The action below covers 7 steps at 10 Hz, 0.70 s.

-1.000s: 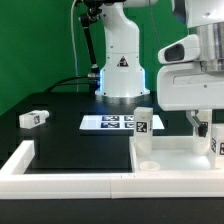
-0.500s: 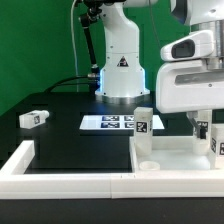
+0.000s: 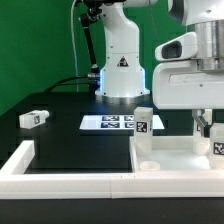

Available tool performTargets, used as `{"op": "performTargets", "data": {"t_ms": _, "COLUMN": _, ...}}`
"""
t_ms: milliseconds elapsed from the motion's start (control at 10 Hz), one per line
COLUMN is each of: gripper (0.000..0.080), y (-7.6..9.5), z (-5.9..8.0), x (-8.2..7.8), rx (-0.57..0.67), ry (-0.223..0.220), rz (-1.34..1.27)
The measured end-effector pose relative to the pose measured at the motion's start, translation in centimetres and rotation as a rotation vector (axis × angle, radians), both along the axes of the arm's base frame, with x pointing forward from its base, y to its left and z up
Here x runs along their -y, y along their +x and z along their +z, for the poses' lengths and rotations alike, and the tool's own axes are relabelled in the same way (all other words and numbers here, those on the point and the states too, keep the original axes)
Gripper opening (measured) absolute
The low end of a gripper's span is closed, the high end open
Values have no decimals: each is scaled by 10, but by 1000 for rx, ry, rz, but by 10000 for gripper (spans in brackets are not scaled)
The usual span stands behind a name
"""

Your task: Assemble square table

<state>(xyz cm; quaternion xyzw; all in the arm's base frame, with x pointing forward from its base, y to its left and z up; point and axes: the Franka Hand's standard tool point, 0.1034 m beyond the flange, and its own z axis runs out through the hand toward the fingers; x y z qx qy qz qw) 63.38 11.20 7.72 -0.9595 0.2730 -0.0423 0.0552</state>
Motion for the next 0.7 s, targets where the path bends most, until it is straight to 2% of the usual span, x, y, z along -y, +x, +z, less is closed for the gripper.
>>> {"op": "performTargets", "data": {"t_ms": 200, "gripper": 296, "y": -3, "z": 0, "x": 1, "rx": -49, "ry": 36, "rz": -288}}
{"op": "performTargets", "data": {"t_ms": 400, "gripper": 295, "y": -4, "z": -1, "x": 2, "rx": -94, "ry": 93, "rz": -562}}
{"op": "performTargets", "data": {"t_ms": 700, "gripper": 295, "y": -5, "z": -1, "x": 1, "rx": -111, "ry": 110, "rz": -695}}
